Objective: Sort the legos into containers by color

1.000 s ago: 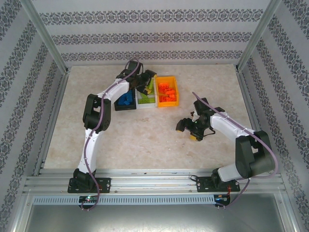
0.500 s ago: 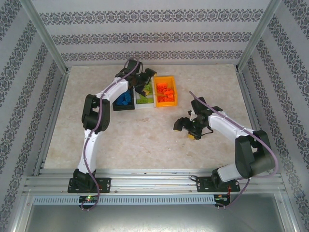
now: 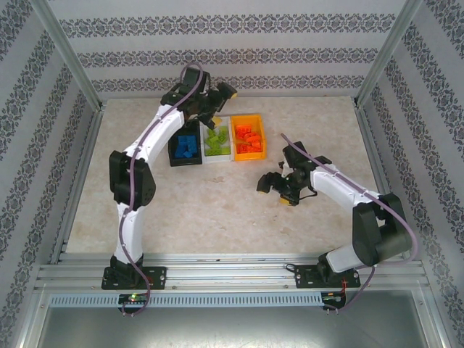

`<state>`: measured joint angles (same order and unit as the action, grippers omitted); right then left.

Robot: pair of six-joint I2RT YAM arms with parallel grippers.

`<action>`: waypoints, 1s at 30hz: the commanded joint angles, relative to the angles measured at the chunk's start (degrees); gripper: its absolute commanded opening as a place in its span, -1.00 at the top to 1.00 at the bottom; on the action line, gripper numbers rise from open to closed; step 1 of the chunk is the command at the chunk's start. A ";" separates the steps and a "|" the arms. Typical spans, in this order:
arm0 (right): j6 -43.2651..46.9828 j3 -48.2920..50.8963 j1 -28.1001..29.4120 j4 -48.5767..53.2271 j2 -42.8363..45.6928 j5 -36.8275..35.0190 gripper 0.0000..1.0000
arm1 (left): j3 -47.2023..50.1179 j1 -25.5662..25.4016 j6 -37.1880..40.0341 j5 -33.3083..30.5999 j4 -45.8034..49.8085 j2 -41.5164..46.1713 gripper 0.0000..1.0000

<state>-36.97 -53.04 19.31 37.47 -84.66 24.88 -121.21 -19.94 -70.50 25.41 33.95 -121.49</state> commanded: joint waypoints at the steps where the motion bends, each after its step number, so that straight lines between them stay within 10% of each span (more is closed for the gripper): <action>1: -0.03 -2.19 0.70 0.24 -1.53 -0.63 -0.75 | 0.21 -0.97 4.91 -2.11 3.70 5.03 -0.99; 9: 0.99 -6.57 1.61 0.89 -4.68 -0.27 -0.77 | -17.35 -1.08 27.56 -10.01 23.81 6.70 -1.00; 18: 4.50 -16.54 1.01 2.84 -10.00 0.08 -0.91 | -11.84 -0.97 42.57 -17.55 29.78 15.28 -1.00; 24: 6.01 -25.96 -1.50 2.94 -12.34 0.56 -0.96 | 7.59 -0.98 49.69 -18.74 13.93 28.19 -1.00; 30: 9.36 -30.41 -4.22 -3.63 -8.85 -4.31 -0.96 | 47.36 -0.97 53.86 -18.60 -28.33 49.55 -1.00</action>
<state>-30.94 -82.17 15.94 37.43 -96.42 24.12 -87.39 -20.67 -21.56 7.81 31.97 -79.18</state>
